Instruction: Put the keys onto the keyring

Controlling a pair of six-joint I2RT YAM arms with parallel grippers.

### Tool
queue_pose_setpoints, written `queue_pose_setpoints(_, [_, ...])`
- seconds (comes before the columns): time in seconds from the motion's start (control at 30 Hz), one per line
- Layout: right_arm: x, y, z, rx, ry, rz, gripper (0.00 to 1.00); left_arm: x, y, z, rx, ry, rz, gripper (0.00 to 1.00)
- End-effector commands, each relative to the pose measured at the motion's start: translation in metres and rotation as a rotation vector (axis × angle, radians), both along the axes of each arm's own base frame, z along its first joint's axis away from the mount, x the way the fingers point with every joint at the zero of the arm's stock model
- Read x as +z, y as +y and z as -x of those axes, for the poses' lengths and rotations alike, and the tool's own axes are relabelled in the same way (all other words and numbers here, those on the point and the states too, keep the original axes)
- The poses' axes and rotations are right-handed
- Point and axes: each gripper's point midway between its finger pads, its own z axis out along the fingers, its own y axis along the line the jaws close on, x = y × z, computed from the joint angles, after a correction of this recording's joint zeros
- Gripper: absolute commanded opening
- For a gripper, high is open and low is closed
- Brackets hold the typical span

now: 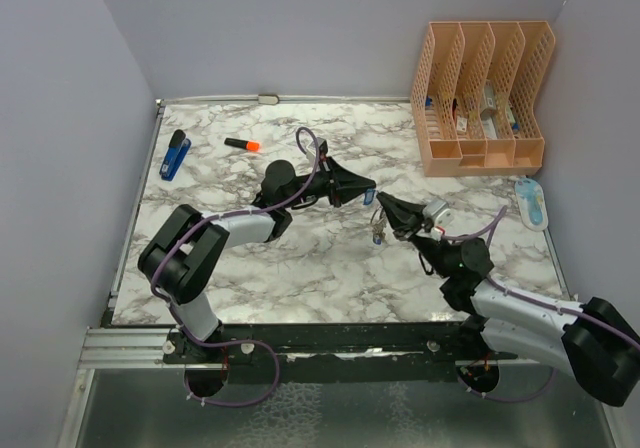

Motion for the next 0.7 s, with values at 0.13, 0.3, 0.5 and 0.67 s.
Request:
queue_pose_setpoints(0.13, [0.038, -0.016, 0.018, -0.009, -0.125, -0.074, 0.01, -0.005, 0.011, -0.021, 0.059, 0.005, -0.002, 0.00])
queue_pose_setpoints(0.3, [0.040, -0.019, 0.018, -0.022, -0.121, -0.076, 0.01, -0.002, 0.011, -0.020, 0.060, -0.005, 0.002, 0.00])
queue_pose_setpoints(0.5, [0.035, -0.016, 0.013, -0.025, -0.098, -0.070, 0.01, 0.002, 0.012, -0.019, 0.059, -0.013, 0.010, 0.00])
queue_pose_setpoints(0.67, [0.025, -0.003, 0.002, -0.010, -0.042, -0.005, 0.01, 0.001, 0.012, -0.018, 0.057, -0.011, 0.010, 0.00])
